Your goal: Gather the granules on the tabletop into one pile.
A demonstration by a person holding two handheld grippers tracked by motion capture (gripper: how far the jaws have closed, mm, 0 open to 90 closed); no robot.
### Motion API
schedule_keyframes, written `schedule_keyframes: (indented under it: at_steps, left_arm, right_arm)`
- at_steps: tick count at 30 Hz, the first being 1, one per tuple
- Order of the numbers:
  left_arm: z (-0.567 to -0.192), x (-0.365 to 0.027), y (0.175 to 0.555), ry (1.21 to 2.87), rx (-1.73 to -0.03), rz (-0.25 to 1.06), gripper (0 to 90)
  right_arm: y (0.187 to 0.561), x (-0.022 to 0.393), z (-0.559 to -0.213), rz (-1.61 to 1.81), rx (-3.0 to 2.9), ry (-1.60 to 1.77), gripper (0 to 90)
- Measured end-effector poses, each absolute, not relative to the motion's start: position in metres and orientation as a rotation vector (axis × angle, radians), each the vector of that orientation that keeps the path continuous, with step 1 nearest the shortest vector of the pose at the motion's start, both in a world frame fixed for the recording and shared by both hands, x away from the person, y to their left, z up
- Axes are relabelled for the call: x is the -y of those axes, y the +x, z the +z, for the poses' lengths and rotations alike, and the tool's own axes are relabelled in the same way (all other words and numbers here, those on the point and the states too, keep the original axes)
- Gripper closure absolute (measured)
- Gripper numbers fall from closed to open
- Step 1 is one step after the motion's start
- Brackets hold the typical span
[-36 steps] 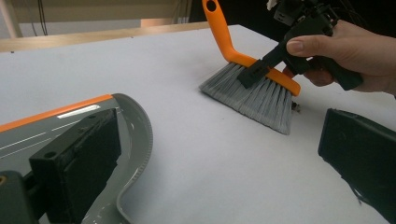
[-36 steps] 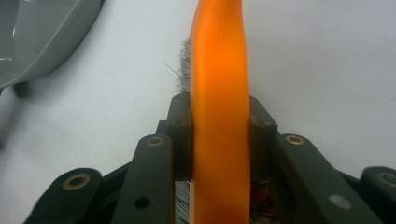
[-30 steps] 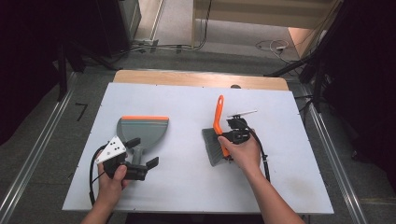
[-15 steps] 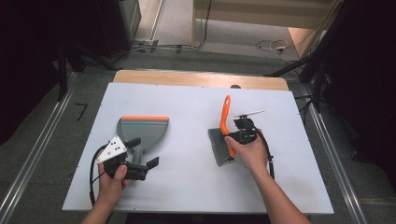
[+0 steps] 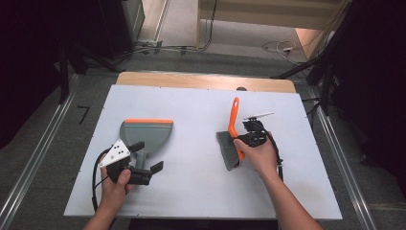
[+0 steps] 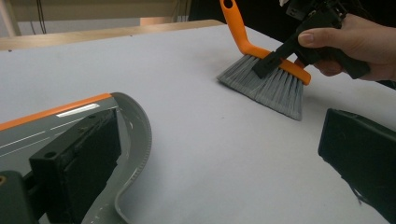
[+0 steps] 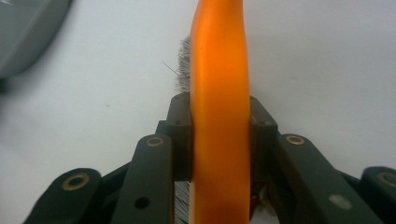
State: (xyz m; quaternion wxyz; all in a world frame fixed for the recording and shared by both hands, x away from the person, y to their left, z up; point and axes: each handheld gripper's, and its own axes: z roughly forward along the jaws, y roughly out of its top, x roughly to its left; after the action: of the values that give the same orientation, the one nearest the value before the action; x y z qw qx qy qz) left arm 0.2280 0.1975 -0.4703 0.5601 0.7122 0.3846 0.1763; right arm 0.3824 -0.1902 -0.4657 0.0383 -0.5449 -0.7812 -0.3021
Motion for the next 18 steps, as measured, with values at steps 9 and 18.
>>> schedule_keyframes:
  at_steps: [9, 18]
  left_arm:
    - [-0.471, -0.196, 0.229, 1.682, -0.907, 0.412, 0.0]
    - [-0.471, -0.197, 0.229, 1.681, -0.907, 0.414, 0.0]
  right_arm:
    - [0.377, 0.19, -0.438, -1.063, 2.432, -1.482, 68.4]
    - [0.352, 0.196, -0.405, -0.983, 2.798, -0.969, 68.5]
